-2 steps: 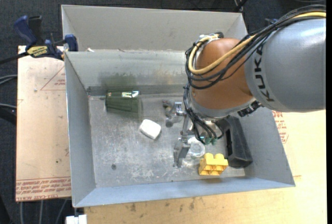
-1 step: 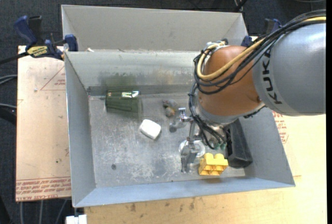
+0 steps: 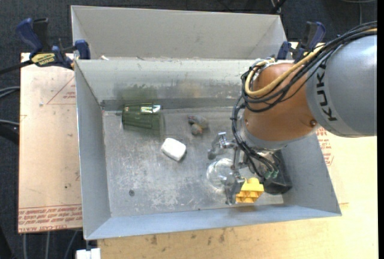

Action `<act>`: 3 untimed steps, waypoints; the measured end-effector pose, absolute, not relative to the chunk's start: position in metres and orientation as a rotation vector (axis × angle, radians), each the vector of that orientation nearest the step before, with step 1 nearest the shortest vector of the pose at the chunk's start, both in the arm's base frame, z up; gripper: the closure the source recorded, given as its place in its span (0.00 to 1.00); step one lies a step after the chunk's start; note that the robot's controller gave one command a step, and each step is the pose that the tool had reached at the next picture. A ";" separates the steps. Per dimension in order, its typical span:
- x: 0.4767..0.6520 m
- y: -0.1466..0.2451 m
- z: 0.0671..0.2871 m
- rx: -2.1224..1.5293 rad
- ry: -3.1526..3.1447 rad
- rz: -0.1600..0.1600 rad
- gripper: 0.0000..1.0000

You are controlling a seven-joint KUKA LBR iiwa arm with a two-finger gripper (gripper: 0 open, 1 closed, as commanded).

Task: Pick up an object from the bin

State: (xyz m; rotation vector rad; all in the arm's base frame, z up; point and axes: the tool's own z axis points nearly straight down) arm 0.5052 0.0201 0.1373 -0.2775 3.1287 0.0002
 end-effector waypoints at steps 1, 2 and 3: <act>0.543 -0.001 0.144 -0.240 3.132 0.001 0.00; 0.510 -0.053 0.076 -0.818 3.020 -0.002 1.00; 0.510 -0.053 0.076 -0.818 3.020 -0.002 1.00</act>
Offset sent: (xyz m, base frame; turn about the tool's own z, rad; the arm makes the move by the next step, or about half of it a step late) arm 0.0010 -0.0745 -0.0642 -0.3556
